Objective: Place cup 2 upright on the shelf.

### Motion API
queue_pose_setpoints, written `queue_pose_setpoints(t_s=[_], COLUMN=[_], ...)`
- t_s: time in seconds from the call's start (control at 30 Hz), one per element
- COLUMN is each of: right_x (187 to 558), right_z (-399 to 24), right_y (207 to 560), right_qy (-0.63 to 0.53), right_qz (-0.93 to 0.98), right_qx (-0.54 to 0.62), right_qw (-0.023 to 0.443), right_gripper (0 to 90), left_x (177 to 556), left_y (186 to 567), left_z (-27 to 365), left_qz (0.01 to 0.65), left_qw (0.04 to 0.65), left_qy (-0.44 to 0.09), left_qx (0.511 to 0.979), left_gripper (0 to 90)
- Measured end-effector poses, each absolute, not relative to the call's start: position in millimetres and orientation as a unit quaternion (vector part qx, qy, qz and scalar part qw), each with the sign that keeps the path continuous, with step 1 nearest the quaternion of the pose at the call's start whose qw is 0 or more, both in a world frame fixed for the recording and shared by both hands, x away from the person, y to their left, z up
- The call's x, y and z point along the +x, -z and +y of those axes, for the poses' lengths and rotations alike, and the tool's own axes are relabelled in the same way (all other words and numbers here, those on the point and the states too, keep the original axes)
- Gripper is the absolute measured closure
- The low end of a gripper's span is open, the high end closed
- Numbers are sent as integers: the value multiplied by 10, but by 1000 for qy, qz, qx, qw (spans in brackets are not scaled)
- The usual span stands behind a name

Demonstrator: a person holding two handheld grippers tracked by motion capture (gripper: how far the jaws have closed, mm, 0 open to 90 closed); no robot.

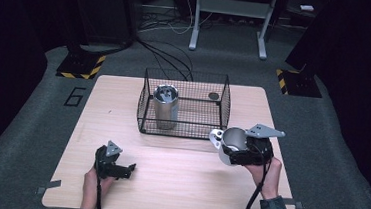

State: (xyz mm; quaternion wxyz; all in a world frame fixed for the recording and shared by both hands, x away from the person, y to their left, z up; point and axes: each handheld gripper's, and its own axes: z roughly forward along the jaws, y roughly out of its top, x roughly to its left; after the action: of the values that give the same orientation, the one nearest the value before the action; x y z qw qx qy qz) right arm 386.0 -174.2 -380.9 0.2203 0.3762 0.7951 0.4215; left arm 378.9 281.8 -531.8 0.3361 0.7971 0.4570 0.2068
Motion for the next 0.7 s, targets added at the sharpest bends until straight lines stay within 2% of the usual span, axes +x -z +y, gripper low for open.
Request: queue_pose_setpoints(t_s=[0.7], right_x=[4021], right_z=[-1607], right_y=[3651], right_qy=[-423], right_qz=[798], right_qx=[365], right_qw=[226], right_gripper=[56], left_x=[3784], left_y=[5311], left_z=[2821], left_qz=[456], left_qw=[331], left_qy=[-210], left_qx=[799], left_gripper=[5])
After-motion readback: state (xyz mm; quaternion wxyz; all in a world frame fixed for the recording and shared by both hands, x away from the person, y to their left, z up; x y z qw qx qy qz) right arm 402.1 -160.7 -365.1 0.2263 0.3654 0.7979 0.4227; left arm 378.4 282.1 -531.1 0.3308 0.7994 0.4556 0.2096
